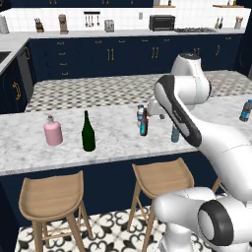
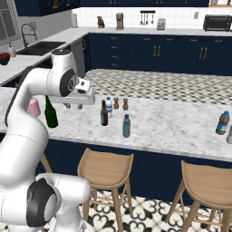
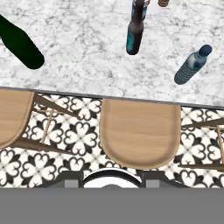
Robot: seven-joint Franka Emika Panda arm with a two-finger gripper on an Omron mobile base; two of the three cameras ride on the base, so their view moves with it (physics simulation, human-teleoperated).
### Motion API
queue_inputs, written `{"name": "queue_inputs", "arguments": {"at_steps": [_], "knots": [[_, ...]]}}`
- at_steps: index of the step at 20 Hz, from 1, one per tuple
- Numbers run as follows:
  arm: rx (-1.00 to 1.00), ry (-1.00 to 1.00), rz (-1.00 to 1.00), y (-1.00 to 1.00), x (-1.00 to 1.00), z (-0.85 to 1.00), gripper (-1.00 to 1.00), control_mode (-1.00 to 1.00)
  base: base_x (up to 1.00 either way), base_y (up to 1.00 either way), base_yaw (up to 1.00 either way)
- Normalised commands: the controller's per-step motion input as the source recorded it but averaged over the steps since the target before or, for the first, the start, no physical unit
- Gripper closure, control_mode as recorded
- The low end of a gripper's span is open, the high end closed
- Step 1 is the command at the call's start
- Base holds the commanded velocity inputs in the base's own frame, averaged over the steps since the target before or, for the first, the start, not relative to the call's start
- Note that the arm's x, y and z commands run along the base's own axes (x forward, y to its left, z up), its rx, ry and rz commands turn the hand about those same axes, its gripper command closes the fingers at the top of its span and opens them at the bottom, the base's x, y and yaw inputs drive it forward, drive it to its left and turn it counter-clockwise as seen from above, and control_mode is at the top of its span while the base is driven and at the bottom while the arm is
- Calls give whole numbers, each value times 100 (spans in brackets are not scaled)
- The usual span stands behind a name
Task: Move the plastic bottles in the middle to the plastics group, and the glass bottles in the middle to the glass group.
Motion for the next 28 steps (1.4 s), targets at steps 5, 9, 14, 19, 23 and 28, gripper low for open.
{"name": "queue_inputs", "arguments": {"at_steps": [5, 9, 14, 19, 23, 28], "knots": [[0, -24, -7, -17, -11, 2, -100, -100, 0, 0, 0], [0, -23, -15, -46, -11, 9, -100, -100, 0, 0, 0], [-3, -5, -18, -56, 9, 12, -100, -100, 0, 0, 0], [-1, 0, -16, -76, 43, 9, -100, -100, 0, 0, 0], [0, 1, -9, -55, 53, -7, -100, -100, 0, 0, 0], [0, 0, 1, -28, 50, -33, -100, -100, 0, 0, 0]]}}
